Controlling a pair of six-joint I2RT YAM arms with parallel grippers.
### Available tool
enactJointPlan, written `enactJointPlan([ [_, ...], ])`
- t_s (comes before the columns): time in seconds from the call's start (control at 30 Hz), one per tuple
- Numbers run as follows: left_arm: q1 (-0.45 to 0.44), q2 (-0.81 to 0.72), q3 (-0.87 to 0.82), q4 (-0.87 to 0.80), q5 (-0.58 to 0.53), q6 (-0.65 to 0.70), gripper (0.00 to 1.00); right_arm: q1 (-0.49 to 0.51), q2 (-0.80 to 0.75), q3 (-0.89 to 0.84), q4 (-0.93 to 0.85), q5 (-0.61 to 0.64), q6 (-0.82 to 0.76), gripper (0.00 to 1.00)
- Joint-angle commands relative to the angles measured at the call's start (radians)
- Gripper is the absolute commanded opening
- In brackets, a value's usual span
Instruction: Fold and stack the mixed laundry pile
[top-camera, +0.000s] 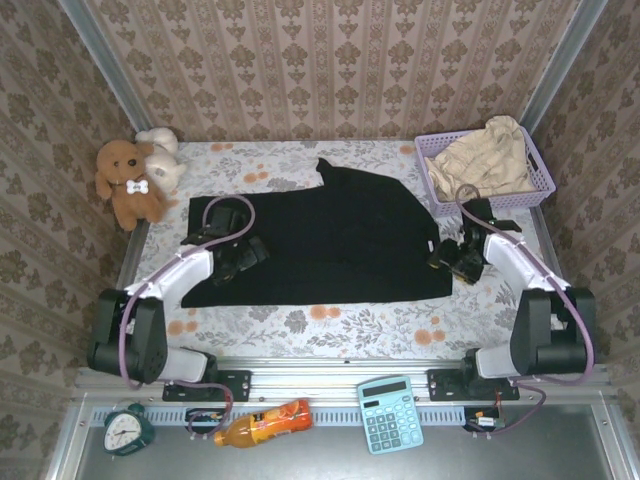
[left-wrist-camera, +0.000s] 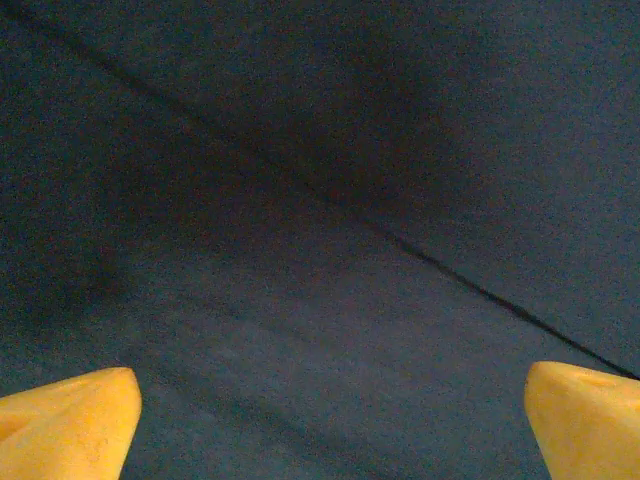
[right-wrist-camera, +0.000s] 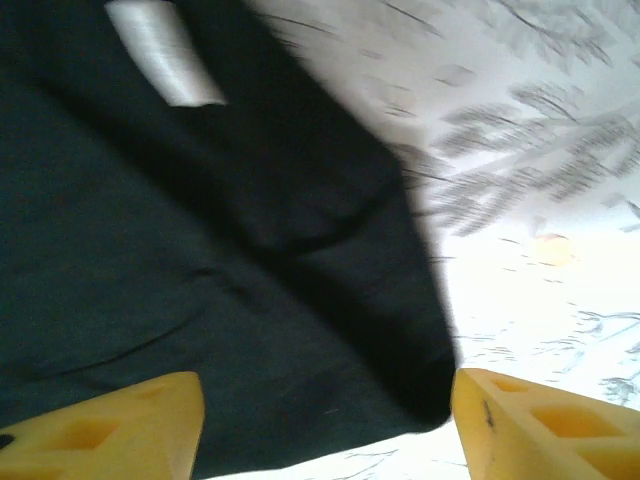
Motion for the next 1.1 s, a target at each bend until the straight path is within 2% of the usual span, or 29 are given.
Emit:
enactJointPlan([
  [0.0,-0.063,-0.061,0.061,-0.063,0.020,0.031,0.93,0.097,-0.001,0.048,0.007,0.010,0.081,0.57],
  [0.1,-0.111,-0.050,0.013,0.006,0.053,-0.022,0.56,0.191,0.087,0.049,0.090,0.001,0.159,0.43],
  [0.17,-0.118,-0.028,-0.032,0.065,0.072,-0.067,0.25,0.227,0.149,0.058,0.134,-0.007,0.198,0.34],
  [0.2,-0.157,-0.013,-0.055,0.100,0.083,-0.088,0.17,0.239,0.183,0.063,0.160,-0.006,0.219,0.31],
  [0.3,-0.186,0.052,-0.085,0.151,0.077,-0.105,0.00,0.250,0.277,0.082,0.198,-0.017,0.256,0.29],
  [0.43,-0.195,0.141,-0.111,0.191,0.086,-0.100,0.00,0.260,0.335,0.088,0.125,0.039,0.271,0.31],
  [0.57,-0.222,0.159,-0.144,0.119,0.096,-0.103,0.00,0.287,0.284,0.004,0.056,0.070,0.262,0.33],
  [0.77,-0.319,-0.051,-0.279,-0.063,0.092,-0.193,0.00,0.352,0.157,-0.137,-0.020,0.069,0.315,0.34],
  [0.87,-0.320,-0.201,-0.306,-0.146,0.086,-0.209,0.01,0.375,0.056,-0.199,-0.035,0.055,0.347,0.36],
  [0.93,-0.299,-0.269,-0.264,-0.185,0.060,-0.169,0.15,0.374,-0.014,-0.185,-0.047,0.042,0.333,0.42],
  [0.97,-0.275,-0.279,-0.228,-0.192,0.051,-0.137,0.30,0.372,-0.039,-0.148,-0.060,0.047,0.313,0.48],
  [1.0,-0.245,-0.268,-0.184,-0.189,0.052,-0.103,0.38,0.369,-0.045,-0.098,-0.075,0.064,0.292,0.54],
  [1.07,-0.179,-0.200,-0.089,-0.164,0.087,-0.032,0.47,0.352,-0.021,0.025,-0.087,0.077,0.237,0.59],
])
